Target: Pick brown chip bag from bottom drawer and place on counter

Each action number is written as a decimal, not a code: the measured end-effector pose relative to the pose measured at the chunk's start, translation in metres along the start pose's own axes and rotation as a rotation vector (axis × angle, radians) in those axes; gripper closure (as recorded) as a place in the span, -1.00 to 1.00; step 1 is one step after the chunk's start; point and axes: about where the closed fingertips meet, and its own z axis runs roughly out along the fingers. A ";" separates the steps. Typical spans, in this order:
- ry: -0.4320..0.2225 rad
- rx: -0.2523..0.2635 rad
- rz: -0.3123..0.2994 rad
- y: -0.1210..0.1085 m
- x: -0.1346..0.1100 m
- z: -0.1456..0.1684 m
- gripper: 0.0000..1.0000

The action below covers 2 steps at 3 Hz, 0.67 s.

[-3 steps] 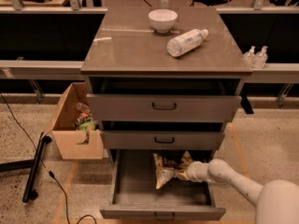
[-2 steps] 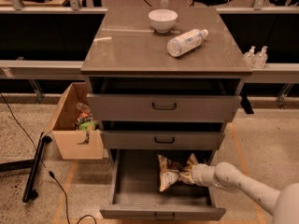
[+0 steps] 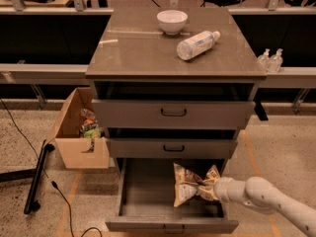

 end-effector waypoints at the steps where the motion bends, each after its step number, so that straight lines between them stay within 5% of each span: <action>1: -0.079 -0.061 -0.002 0.011 -0.032 -0.043 1.00; 2: -0.079 -0.061 -0.002 0.011 -0.032 -0.043 1.00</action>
Offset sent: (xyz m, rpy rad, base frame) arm -0.0120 -0.0041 0.0447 0.0627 -0.0196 0.0311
